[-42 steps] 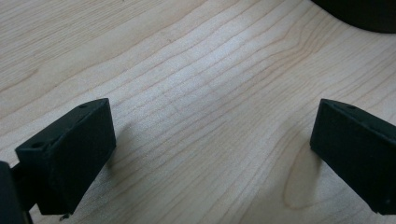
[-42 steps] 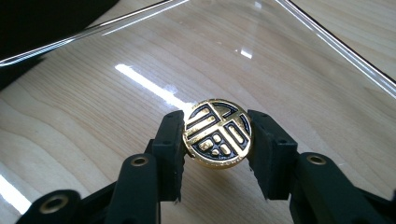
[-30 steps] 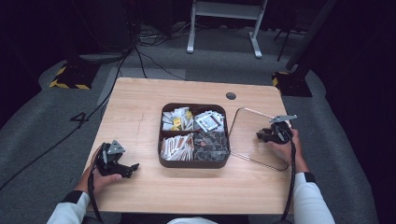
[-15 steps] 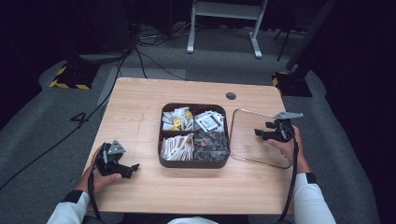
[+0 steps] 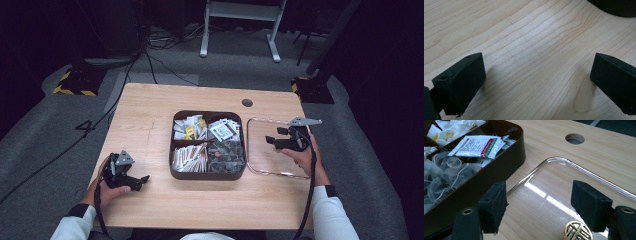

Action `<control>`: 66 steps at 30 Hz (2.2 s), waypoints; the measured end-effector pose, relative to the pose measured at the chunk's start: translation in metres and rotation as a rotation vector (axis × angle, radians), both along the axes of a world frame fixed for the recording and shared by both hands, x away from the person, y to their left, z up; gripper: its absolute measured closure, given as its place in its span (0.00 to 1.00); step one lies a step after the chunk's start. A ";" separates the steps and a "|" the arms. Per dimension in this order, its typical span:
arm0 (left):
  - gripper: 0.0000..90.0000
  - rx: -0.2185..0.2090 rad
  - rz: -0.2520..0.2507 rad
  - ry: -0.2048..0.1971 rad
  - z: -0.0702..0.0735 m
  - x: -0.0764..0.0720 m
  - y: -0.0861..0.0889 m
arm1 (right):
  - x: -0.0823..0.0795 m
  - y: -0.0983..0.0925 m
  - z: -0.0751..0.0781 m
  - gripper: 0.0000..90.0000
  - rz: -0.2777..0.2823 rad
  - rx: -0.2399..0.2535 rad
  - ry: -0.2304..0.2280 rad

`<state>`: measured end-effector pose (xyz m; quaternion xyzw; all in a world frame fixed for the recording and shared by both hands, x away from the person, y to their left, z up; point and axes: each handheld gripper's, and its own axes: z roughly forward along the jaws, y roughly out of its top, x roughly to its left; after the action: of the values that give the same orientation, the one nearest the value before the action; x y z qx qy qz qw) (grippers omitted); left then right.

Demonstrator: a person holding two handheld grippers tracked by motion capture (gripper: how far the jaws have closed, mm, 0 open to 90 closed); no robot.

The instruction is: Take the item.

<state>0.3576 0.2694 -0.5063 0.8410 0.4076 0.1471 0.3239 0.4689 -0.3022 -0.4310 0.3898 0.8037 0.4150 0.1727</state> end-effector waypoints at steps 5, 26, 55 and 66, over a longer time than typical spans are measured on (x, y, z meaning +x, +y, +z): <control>0.00 0.001 0.000 0.000 0.000 0.000 0.000 | -0.003 0.005 0.007 0.31 0.001 -0.010 -0.024; 0.01 0.004 0.015 0.001 0.000 -0.001 -0.002 | 0.000 0.048 0.030 0.33 0.075 -0.035 -0.070; 0.00 0.002 0.022 0.000 0.000 -0.001 -0.002 | 0.036 0.141 0.009 0.33 0.182 -0.118 0.010; 0.00 0.002 0.022 0.000 0.000 -0.001 -0.002 | 0.053 0.160 -0.012 0.31 0.177 -0.177 0.056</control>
<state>0.3564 0.2670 -0.5062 0.8368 0.4168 0.1512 0.3213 0.5216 -0.1420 -0.4432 0.3119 0.8730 0.3450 0.1467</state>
